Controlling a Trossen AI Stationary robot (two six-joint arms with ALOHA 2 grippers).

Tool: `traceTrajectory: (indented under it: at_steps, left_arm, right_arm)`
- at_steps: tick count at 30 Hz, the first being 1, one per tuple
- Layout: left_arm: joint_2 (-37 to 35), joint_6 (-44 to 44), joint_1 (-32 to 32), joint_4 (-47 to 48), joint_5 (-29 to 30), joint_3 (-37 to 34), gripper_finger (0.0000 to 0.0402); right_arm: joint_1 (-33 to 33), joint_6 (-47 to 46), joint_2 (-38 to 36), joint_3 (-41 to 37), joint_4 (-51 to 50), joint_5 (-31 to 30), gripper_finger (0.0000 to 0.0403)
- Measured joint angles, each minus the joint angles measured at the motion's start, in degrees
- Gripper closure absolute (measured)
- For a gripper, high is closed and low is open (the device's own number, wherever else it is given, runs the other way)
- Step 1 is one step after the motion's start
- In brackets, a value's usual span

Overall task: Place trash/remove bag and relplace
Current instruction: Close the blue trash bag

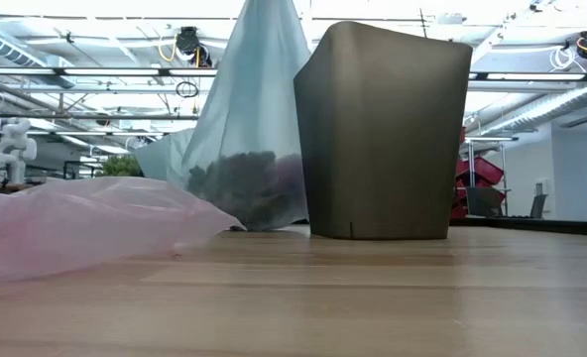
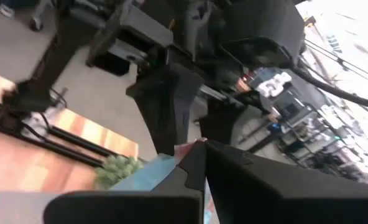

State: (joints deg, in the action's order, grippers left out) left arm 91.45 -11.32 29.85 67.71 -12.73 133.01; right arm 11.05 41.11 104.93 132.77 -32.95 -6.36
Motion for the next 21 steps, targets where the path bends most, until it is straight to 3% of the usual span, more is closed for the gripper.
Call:
traceTrajectory:
  at_steps: [9,17,21]
  left_arm:
    - [1.24,-0.05,-1.4,-0.89,-10.86,-0.02,0.0165]
    - [2.35,-0.68,-1.5,2.44,-10.13,-0.61,0.017]
    - [3.79,0.47,-1.84,3.03,-7.15,-2.12,0.02]
  right_arm:
    - [-0.03,-2.92,-0.03,0.0,0.13,0.75,0.0403]
    - [-0.26,-2.88,-0.39,0.0,3.18,0.73,0.0403]
    - [-0.29,-2.9,-1.04,0.0,4.77,0.71,0.0403]
